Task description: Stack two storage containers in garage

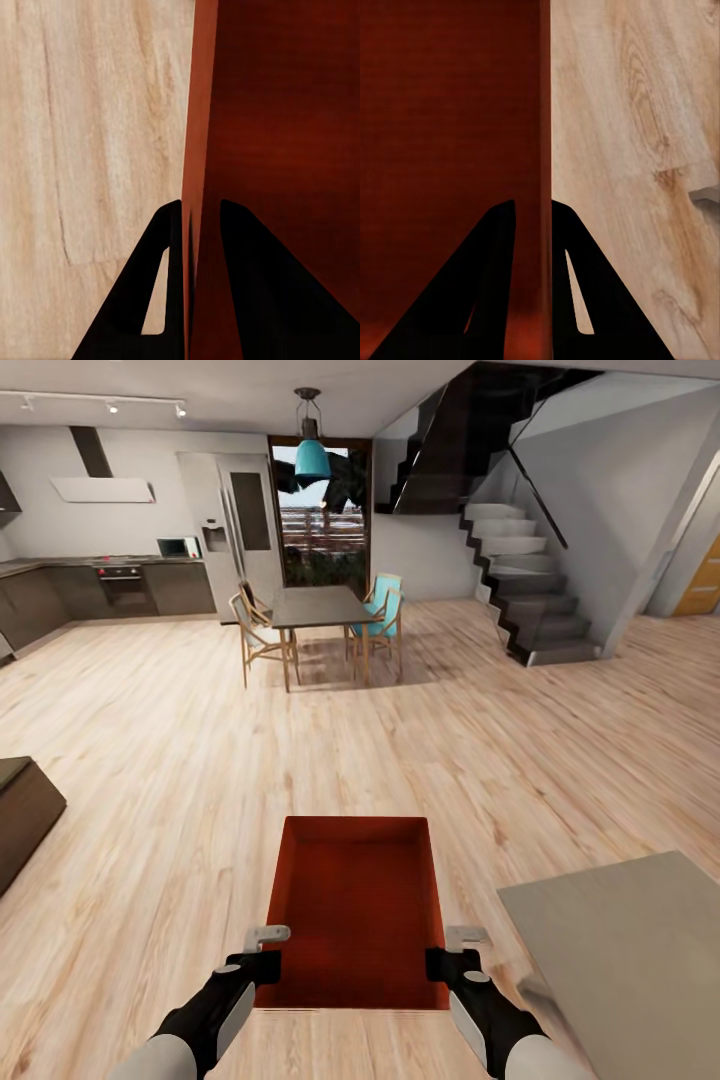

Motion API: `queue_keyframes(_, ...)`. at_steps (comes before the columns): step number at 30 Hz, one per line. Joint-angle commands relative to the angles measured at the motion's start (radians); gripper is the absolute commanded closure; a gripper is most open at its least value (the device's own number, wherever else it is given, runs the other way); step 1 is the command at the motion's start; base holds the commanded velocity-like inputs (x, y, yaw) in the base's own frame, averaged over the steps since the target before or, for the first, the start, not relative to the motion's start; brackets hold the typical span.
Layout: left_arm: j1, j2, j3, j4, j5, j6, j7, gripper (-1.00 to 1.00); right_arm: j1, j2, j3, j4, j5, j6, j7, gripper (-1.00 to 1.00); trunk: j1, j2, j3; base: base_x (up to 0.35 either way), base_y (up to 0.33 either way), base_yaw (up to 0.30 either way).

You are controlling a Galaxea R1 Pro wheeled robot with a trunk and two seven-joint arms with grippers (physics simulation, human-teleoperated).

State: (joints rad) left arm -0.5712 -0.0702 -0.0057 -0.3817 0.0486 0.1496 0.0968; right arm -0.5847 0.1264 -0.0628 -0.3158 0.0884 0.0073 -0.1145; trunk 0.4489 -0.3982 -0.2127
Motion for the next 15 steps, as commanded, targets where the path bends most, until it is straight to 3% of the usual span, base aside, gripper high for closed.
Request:
queue_keyframes(1,0.001,0.009,-0.016,0.000,-0.006,0.007,0.009,1.00,-0.001,-0.022,-0.009,-0.051,0.017,0.000,-0.037,1.00,0.001,-0.002,-0.002,0.339,0.000,0.000)
queue_keyframes(15,0.001,0.009,-0.016,0.000,-0.006,0.007,0.009,1.00,-0.001,-0.022,-0.008,-0.051,0.017,0.000,-0.036,1.00,0.001,-0.002,-0.002,0.339,0.000,0.000)
